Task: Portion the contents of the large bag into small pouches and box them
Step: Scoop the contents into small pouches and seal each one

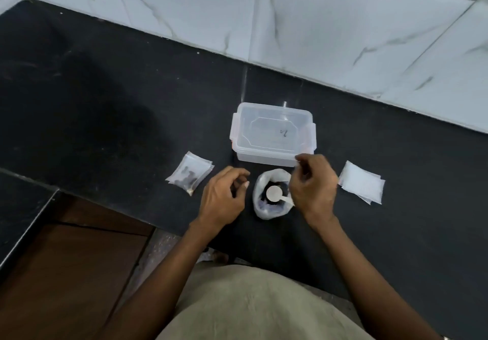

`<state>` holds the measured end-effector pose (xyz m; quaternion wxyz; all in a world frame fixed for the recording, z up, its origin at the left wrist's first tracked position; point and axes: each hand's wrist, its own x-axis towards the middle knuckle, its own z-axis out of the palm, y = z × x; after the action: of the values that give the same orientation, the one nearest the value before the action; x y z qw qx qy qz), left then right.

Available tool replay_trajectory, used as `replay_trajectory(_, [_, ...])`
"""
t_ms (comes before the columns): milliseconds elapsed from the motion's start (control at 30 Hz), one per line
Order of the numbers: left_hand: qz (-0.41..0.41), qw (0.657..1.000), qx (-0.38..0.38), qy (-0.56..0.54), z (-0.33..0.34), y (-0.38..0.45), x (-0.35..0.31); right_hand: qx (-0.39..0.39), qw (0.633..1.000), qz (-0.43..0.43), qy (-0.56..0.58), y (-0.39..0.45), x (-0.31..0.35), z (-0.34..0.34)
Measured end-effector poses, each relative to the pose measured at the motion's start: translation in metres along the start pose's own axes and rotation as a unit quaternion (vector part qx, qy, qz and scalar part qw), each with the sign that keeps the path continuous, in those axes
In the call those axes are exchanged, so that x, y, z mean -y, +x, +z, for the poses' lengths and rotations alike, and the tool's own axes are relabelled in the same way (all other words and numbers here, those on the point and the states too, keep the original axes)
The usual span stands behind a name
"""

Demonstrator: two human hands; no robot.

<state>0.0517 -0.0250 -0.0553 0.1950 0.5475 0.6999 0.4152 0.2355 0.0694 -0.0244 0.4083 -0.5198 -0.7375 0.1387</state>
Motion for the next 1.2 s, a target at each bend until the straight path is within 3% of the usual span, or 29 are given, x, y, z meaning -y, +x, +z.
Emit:
replay_trajectory(100, [-0.001, 1.0, 0.019, 0.001, 0.014, -0.001, -0.006, 0.023, 0.986, 0.099, -0.132, 0.014, -0.046, -0.019])
replay_trajectory(200, [-0.006, 1.0, 0.03, 0.004, 0.02, -0.002, -0.01, 0.094, 0.943, 0.185, -0.261, 0.019, -0.079, -0.029])
replay_trajectory(333, [-0.011, 0.999, 0.034, 0.013, 0.023, -0.001, -0.012, 0.155, 0.908, 0.25, -0.299, 0.01, -0.099, -0.028])
replay_trajectory(600, [-0.023, 0.999, 0.033, 0.008, 0.021, -0.003, -0.016, 0.056, 0.946, 0.28, -0.151, 0.002, -0.107, -0.026])
replay_trajectory(800, [-0.043, 0.998, 0.039, 0.006, 0.018, -0.004, -0.017, -0.09, 0.923, 0.372, -0.028, -0.003, -0.109, -0.03])
replay_trajectory(933, [-0.046, 0.998, 0.04, 0.005, 0.015, -0.005, -0.017, -0.164, 0.926, 0.341, 0.018, -0.002, -0.101, -0.038])
replay_trajectory(1067, [-0.038, 0.999, 0.016, -0.001, 0.014, -0.005, -0.023, -0.199, 0.946, 0.256, 0.015, 0.003, -0.07, -0.051])
replay_trajectory(1200, [0.006, 1.0, -0.005, -0.03, 0.011, -0.003, -0.035, -0.17, 0.956, 0.207, 0.123, 0.001, -0.022, -0.059])
